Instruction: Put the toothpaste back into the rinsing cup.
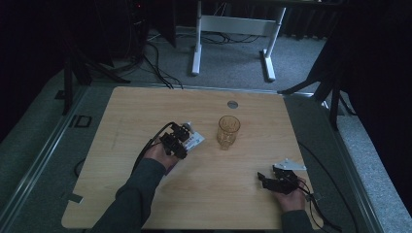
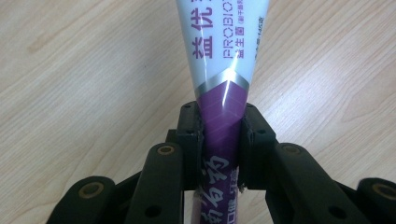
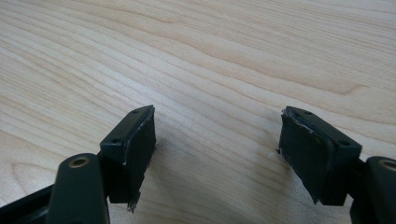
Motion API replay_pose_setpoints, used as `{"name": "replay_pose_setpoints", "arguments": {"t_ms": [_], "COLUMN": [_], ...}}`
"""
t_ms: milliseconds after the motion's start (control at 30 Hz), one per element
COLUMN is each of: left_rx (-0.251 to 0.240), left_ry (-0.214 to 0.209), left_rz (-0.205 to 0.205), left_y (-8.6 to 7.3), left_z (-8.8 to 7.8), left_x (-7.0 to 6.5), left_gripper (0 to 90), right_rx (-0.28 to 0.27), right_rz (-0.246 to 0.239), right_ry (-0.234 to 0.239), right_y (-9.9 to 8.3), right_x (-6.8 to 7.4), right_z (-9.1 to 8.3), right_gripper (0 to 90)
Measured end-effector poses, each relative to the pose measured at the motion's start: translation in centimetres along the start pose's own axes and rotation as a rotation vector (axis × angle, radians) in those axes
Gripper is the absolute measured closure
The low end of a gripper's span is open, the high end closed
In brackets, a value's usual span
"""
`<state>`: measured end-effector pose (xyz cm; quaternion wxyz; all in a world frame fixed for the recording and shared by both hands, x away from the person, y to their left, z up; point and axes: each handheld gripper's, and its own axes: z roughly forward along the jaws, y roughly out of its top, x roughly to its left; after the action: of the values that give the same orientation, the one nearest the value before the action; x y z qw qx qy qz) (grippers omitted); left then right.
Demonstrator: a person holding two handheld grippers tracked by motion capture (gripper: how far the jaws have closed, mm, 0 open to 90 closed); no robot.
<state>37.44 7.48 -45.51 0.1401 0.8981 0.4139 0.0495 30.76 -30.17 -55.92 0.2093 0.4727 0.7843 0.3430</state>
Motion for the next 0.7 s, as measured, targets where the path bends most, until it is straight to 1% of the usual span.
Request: {"name": "replay_pose_setpoints", "arguments": {"t_ms": [67,167,233,400,567,700], "left_rx": [-0.016,-0.050,-0.067,-0.083,-0.093,-0.109], "left_ry": [0.004,0.020,0.021,0.020,0.014,0.012], "left_rz": [-0.004,-0.020,-0.028,-0.035,-0.030,-0.037], "left_y": [0.09,0.19,0.23,0.23,0.29,0.41], "left_z": [-0.22,-0.57,-0.71,-0.86,-0.90,-1.00], "left_x": [-0.04,-0.08,-0.01,0.05,0.03,-0.06], "left_gripper": [73.6,73.6,73.6,73.6,73.6,73.6], "right_rx": [0.000,0.000,0.000,0.000,0.000,0.000], "right_rz": [0.000,0.000,0.001,0.000,0.000,0.000], "right_ry": [0.000,0.000,0.000,0.000,0.000,0.000], "right_y": [0.00,0.00,0.00,0.00,0.00,0.00], "right_x": [0.00,0.00,0.00,0.00,0.00,0.00], "right_z": [0.00,0.00,0.00,0.00,0.00,0.00], "right_gripper": [27.2,27.1,27.1,27.1,27.1,27.1]}}
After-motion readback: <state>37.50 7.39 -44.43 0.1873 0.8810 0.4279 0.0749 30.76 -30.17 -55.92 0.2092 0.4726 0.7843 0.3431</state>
